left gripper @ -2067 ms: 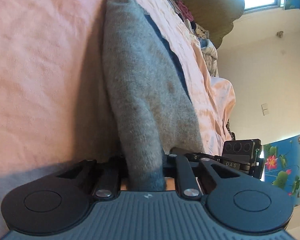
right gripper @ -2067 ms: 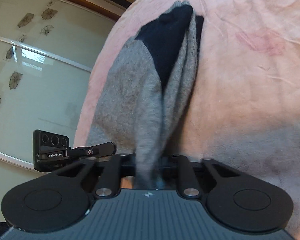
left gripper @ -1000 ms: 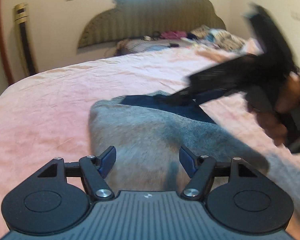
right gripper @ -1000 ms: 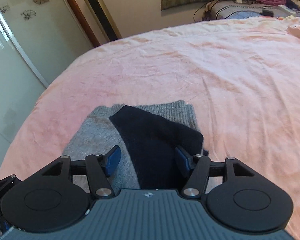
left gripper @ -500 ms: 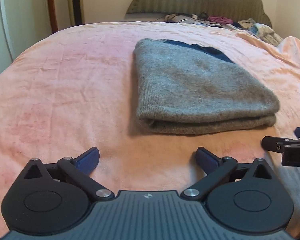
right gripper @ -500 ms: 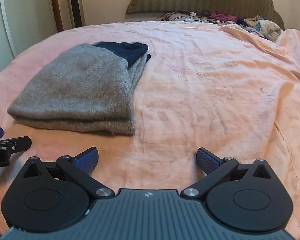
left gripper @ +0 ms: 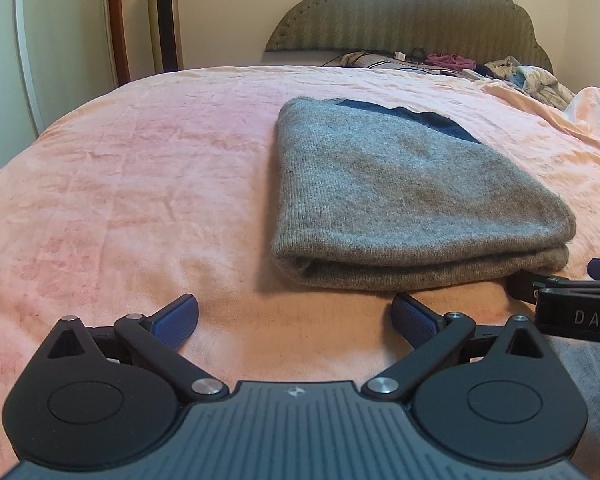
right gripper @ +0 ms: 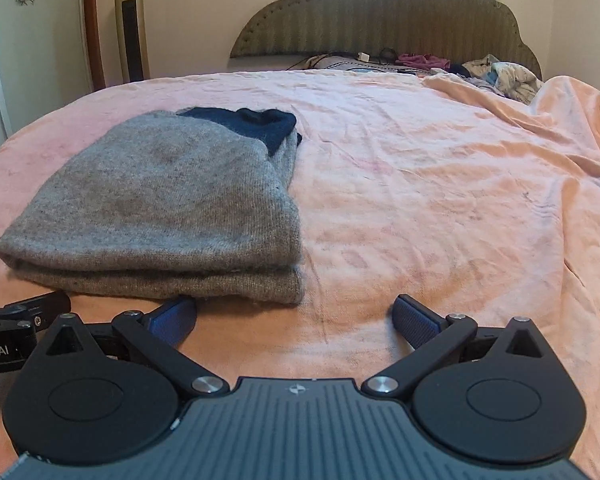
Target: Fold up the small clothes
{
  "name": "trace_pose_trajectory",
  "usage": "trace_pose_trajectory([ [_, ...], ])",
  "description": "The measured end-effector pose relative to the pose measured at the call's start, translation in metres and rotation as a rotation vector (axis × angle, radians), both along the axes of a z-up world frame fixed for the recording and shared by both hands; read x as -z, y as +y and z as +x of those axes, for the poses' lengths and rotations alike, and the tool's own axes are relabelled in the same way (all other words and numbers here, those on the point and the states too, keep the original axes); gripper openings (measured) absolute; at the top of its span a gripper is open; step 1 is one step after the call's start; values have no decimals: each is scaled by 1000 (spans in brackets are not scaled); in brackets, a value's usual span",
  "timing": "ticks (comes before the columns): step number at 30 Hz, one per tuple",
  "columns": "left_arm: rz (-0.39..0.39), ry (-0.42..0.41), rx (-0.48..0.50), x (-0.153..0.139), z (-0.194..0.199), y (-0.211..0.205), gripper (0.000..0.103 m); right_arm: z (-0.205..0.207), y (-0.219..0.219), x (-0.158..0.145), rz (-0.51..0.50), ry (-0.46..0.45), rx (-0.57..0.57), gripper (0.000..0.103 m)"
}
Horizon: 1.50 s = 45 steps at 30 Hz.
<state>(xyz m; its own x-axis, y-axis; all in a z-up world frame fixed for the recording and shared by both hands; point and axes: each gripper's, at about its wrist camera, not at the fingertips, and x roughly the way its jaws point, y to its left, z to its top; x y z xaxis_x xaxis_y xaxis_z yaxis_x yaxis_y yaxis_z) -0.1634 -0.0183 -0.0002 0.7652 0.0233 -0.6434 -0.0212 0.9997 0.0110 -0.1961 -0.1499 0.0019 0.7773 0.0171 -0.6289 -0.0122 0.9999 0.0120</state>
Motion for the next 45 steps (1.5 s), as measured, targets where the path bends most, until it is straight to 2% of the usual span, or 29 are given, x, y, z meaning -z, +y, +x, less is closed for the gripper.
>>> trace_pose_trajectory([
  [45,-1,-8,8,-1,-2,1,103,-3,1,0,6,-6,2,103],
])
